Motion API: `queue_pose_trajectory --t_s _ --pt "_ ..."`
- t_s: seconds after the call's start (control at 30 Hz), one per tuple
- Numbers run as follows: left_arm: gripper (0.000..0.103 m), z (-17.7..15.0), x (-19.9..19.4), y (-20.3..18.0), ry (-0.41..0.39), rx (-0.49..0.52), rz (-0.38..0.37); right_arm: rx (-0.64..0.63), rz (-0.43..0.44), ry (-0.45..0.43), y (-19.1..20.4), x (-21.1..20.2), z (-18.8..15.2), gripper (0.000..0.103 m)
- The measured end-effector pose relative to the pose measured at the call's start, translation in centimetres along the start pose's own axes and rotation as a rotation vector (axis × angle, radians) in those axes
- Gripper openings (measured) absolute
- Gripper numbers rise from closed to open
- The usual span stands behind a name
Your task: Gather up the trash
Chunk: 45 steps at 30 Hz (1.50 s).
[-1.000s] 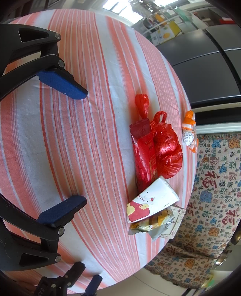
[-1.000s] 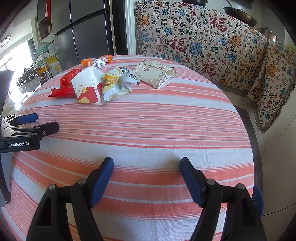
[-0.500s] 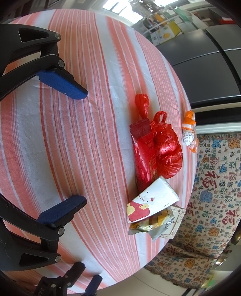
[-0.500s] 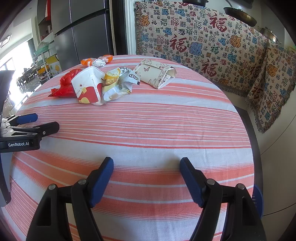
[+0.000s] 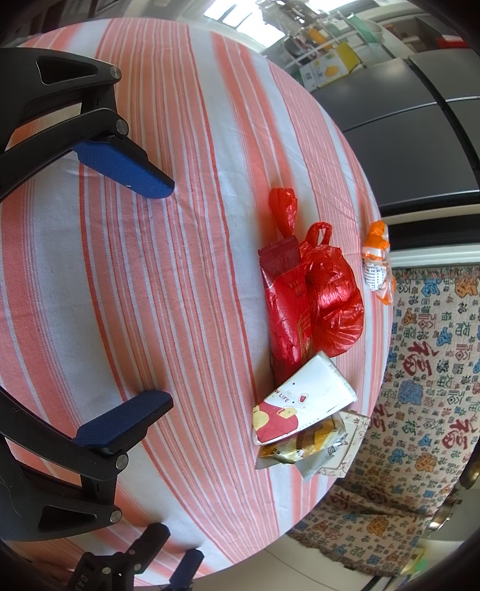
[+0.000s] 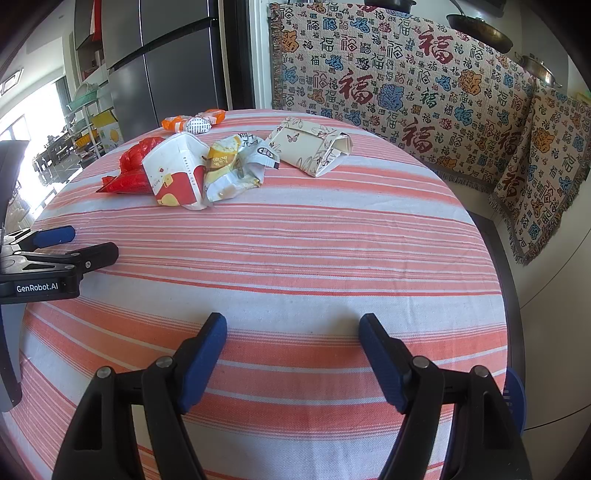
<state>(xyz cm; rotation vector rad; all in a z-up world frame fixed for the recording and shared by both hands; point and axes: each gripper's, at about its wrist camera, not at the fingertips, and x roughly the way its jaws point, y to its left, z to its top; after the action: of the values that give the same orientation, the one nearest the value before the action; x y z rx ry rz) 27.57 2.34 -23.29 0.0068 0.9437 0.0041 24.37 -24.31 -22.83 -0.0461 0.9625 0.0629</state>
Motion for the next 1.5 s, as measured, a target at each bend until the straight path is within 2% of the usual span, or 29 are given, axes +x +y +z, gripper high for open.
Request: queue_pose_trajectory --t_s 0.47,0.5,0.63,0.7,0.8,0.87,1.0,1.13,1.2,1.23,1.27,1.33,1.4,1.43,1.5 --pt "0.103 0.0 0.1 0.0 0.001 -0.001 0.0 0.0 0.001 0.001 0.0 0.0 0.0 0.076" --pt "0.103 -0.1 0.0 0.0 0.006 0.013 -0.006 0.0 0.001 0.0 0.0 0.0 0.0 0.076" --pt "0.103 0.4 -0.2 -0.1 0.085 0.148 -0.107 -0.001 0.001 0.001 0.0 -0.1 0.1 0.076" --pt "0.102 1.2 -1.1 0.7 0.06 0.162 -0.154 -0.002 0.003 0.001 0.0 -0.1 0.0 0.077" --pt "0.103 3.7 -2.6 2.0 -0.015 0.169 -0.157 -0.002 0.004 0.001 0.0 -0.1 0.0 0.077" --pt "0.103 5.5 -2.8 2.0 -0.031 0.201 -0.189 -0.002 0.004 0.001 0.0 -0.1 0.0 0.077" --pt "0.103 7.4 -0.8 0.0 -0.023 0.362 -0.144 -0.004 0.005 0.002 0.0 -0.1 0.1 0.077" --pt "0.099 7.1 1.4 -1.0 0.008 0.438 -0.127 -0.004 0.007 0.002 -0.1 -0.2 0.1 0.077" --pt "0.071 6.6 1.8 -1.3 0.025 0.465 -0.121 -0.004 0.007 0.002 -0.1 -0.2 0.1 0.077" --pt "0.063 6.3 1.9 -1.5 0.036 0.474 -0.122 -0.006 0.007 0.002 -0.1 -0.2 0.1 0.077" --pt "0.05 6.0 1.8 -1.5 0.04 0.481 -0.122 -0.005 0.008 0.001 -0.2 -0.2 0.1 0.077" --pt "0.033 5.5 1.2 -1.7 0.03 0.491 -0.109 -0.006 0.007 0.002 -0.2 -0.2 0.1 0.077" --pt "0.011 5.1 0.3 -1.4 0.027 0.479 -0.124 -0.006 0.007 0.002 -0.2 -0.2 0.1 0.077" --pt "0.007 4.8 -0.2 -1.3 0.03 0.465 -0.135 -0.006 0.007 0.002 -0.2 -0.2 0.1 0.077" --pt "0.006 3.9 -1.2 -1.1 0.036 0.445 -0.161 -0.006 0.008 0.002 -0.2 -0.3 0.1 0.077"
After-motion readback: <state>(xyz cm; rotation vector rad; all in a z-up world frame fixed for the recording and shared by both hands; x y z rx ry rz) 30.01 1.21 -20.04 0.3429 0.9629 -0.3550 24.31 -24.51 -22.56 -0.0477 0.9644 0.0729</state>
